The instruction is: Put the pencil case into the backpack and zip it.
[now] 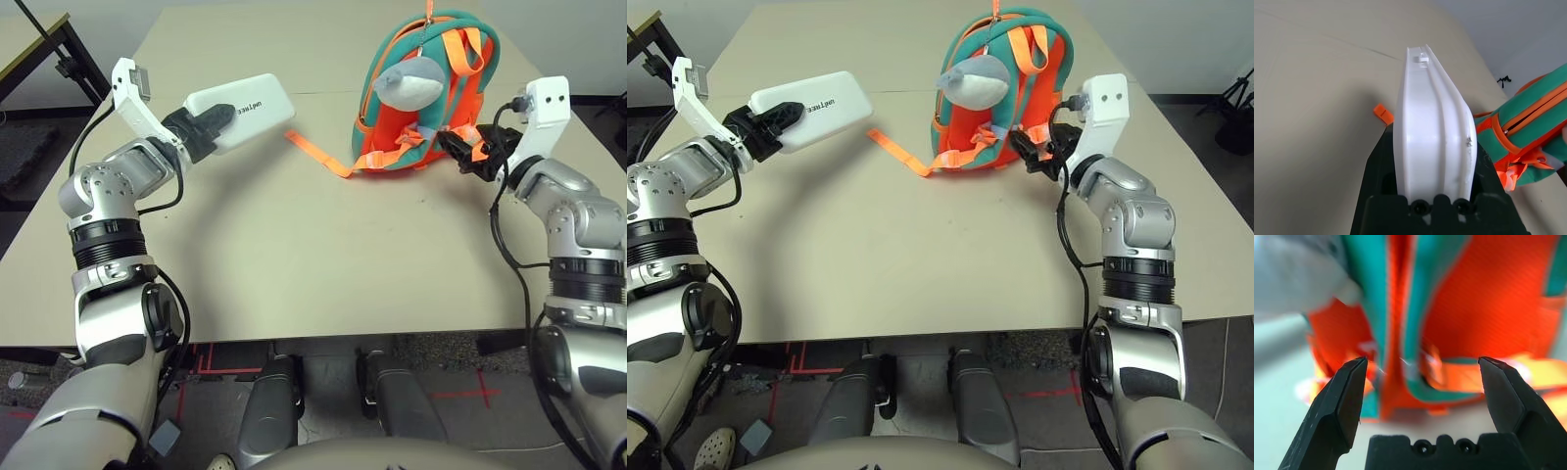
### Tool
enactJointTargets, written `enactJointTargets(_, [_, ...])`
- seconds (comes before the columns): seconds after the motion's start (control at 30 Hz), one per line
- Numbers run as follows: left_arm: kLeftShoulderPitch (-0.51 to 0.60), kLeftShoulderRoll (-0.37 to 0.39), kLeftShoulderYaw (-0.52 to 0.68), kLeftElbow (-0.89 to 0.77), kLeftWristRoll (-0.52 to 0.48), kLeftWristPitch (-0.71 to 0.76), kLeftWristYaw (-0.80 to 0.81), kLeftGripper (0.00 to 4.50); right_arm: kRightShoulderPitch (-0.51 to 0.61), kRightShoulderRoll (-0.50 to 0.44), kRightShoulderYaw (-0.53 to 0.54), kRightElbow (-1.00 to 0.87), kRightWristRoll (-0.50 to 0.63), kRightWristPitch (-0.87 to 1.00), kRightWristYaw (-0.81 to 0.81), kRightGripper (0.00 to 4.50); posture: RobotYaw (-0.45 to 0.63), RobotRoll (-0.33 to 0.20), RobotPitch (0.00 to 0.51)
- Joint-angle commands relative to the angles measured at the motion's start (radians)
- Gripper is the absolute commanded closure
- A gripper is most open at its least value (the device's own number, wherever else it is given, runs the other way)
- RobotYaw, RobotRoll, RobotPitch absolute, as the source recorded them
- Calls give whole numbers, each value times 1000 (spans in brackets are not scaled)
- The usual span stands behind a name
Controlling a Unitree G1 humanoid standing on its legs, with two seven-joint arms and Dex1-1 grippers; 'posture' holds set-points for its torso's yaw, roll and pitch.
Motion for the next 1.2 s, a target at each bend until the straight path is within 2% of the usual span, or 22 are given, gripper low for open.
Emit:
enactJointTargets(0.03, [4,0,-4,-15,7,-15,-12,3287,-23,15,17,40,11,-5,2,0,-133,0,128])
enactJointTargets(0.27, [12,0,-5,-21,7,-11,-12,3287,-63,33,41,131,-16,-75,-9,0,-127,0,128])
enactJointTargets(0.57, [14,-23,-17,-34,9,-14,-5,3287,-173,83,62,361,-80,-261,-53,0,-123,0,124])
enactJointTargets(0.63, [14,-24,-18,-34,9,-14,-5,3287,-179,85,64,375,-83,-273,-52,362,-121,0,124])
enactJointTargets(0.7, [14,-24,-18,-35,10,-14,-5,3287,-175,81,68,369,-84,-271,-48,912,-122,0,126])
enactJointTargets(0.97, [19,-35,-28,-37,15,-17,-3,3287,-82,17,82,156,-47,-132,21,3854,-133,0,131])
enactJointTargets(1.03, [19,-38,-32,-35,17,-17,-5,3287,-57,0,81,82,-30,-83,34,4048,-136,0,132])
enactJointTargets(1.2, [14,-49,-37,-23,22,-25,-8,3287,11,-41,63,-112,28,53,42,4048,-146,0,130])
